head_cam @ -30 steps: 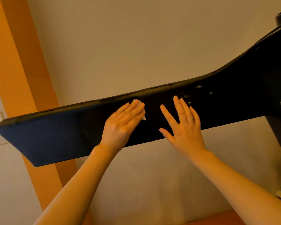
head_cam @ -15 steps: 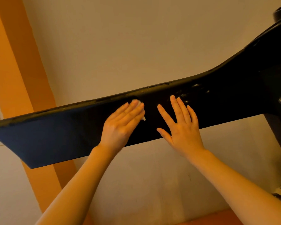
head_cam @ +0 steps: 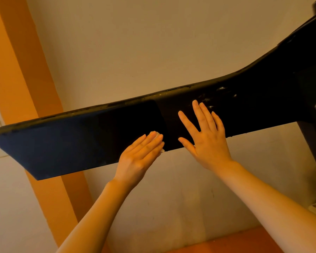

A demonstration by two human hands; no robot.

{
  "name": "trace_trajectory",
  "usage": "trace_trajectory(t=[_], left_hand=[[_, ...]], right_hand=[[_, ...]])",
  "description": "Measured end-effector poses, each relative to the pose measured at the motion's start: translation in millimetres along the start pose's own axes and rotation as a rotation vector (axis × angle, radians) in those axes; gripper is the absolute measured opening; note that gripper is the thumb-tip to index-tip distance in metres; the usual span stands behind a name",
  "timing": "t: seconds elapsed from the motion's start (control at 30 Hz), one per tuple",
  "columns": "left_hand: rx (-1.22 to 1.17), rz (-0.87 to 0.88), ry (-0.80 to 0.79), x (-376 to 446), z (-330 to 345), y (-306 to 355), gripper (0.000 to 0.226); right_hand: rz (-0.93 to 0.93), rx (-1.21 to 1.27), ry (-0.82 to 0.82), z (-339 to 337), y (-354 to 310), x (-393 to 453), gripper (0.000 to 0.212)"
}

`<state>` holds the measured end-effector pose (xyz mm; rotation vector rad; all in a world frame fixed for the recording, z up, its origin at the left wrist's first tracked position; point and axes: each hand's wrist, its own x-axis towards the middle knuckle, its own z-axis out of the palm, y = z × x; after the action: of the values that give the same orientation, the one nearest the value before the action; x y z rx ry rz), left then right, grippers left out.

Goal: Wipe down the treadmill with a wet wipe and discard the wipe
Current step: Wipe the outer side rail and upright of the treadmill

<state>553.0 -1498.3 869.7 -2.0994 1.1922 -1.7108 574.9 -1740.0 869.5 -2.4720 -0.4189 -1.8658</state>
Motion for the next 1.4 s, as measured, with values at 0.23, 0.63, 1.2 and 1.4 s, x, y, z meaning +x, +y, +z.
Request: trace_trajectory(t=[0.23, 0.63, 1.2, 1.4], left_hand=[[0.004, 0.082, -0.01, 12, -3, -2, 0.036], [-0.39, -0.339, 0.06, 47, -29, -12, 0.013], [-0.236, -0.086, 0.123, 40, -11, -21, 0.026], [-0.185, -0.093, 0.118, 40, -10, -22, 0.027]], right_hand=[[-0.004, -0.005, -0.015, -3, 1, 0, 0.067], [0.014, -0.046, -0.038, -17, -5, 0, 0.064], [0.047, -0.099, -0.005, -15, -8, 0, 0.061], [-0.058, -0.088, 0.065, -7, 8, 5, 0.06]])
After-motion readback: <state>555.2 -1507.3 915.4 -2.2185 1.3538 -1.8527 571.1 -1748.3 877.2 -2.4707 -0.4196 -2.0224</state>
